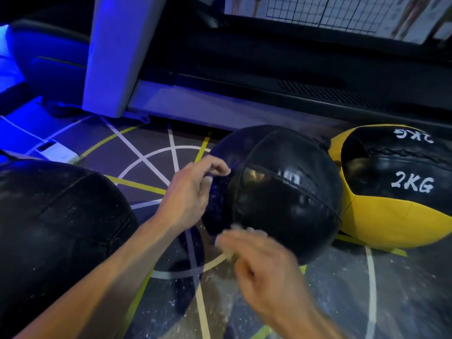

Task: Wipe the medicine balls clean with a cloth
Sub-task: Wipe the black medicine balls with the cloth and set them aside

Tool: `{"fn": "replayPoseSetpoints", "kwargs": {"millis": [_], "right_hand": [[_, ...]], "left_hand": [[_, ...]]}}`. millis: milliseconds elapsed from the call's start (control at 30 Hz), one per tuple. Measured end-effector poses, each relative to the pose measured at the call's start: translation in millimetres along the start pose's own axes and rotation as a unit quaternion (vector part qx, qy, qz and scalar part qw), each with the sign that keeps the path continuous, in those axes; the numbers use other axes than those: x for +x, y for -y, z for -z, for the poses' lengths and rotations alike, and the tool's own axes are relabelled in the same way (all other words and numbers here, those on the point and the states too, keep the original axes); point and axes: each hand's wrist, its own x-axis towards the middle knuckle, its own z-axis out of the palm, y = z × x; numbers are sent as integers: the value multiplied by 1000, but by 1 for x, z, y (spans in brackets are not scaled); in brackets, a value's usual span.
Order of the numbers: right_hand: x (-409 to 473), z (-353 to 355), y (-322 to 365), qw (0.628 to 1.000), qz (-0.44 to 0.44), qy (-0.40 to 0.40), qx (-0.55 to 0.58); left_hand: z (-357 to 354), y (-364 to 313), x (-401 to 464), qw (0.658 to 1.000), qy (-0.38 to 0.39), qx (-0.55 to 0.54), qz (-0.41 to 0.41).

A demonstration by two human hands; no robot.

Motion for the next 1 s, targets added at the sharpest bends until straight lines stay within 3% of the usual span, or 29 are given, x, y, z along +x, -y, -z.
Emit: {"fn": "replayPoseSetpoints", "kwargs": {"millis": [100,200,300,433,500,667,833,1000], "right_hand": [[35,54,-5,978,-81,-165,98],[76,90,-53,940,-183,-287,16],[95,80,-84,941,-236,-243,-17],[69,38,-53,988,-77,-112,-71],[54,36,-44,995,-9,-66,-79],[32,46,-52,994,-15,-86,-66],[23,55,-48,994,-26,-85,-56],[75,56,-47,988,-73,-123,-65]], "left_hand": [[-4,-4,-3,1000,-5,20,3],[-5,-10,-7,999,-7,33,2],[-7,-10,-11,1000,-7,16,-11],[-7,-4,-17,999,-20,-42,10],[-3,-2,-19,998,-1,-66,21],[17,20,12,992,-15,-97,80],[20,1,59,975,134,-91,151],[20,-4,63,961,167,-116,187]]}}
